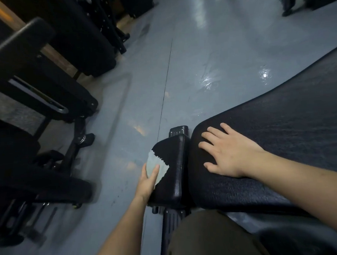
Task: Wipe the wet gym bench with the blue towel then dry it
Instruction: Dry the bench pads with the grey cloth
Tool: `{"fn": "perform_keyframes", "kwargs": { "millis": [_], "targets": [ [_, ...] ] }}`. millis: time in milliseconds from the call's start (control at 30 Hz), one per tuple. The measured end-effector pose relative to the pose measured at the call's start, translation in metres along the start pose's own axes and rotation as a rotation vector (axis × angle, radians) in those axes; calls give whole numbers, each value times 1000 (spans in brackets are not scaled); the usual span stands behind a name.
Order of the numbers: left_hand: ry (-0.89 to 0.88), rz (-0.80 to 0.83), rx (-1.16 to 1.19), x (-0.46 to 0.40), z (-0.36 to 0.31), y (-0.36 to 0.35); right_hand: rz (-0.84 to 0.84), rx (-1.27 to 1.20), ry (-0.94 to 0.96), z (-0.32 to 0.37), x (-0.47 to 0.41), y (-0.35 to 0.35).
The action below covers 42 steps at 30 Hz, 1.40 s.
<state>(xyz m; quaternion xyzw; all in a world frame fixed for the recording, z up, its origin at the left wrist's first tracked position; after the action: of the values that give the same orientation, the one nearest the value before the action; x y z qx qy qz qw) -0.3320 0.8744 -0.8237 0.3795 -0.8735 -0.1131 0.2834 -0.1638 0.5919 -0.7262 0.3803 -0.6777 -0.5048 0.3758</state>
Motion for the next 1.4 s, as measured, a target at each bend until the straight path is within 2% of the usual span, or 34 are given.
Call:
{"fn": "perform_keyframes", "kwargs": {
  "millis": [133,333,400,467,667,833,900,1167,1400],
  "targets": [
    [4,-164,-46,35,12,-5,3,18,-1,1,-1,-1],
    [-114,-223,-11,94,15,-33,31,55,7,1,1,-1],
    [-219,-208,-81,105,19,-45,26,67,4,1,1,-1],
    [-404,-176,-239,116,24,-58,25,72,4,1,1,-2],
    [-674,-91,-494,113,7,-58,30,74,7,1,-1,-3],
    [-501,135,-566,79,-35,-71,23,59,13,1,-2,-3],
    [-476,171,-560,58,-54,-83,19,52,9,1,-2,-2],
    [-490,187,-510,-5,-104,-112,-2,44,0,1,-4,-4],
    [-545,158,-512,5,-101,-109,-1,42,-2,1,-3,-3]
  ]
}}
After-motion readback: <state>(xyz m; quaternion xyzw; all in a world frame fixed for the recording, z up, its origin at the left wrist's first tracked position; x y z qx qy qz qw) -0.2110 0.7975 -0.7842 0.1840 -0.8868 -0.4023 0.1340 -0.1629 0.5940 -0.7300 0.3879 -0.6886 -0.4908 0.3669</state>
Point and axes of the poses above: each hand's wrist, its own x-axis away from the middle knuckle, its own y-axis out of the back of the hand, z = x × y, the point moved 4 cm from there along -x, towards the middle knuckle, and after that the axes turned 15 degrees about x, right-handed, at the moved point
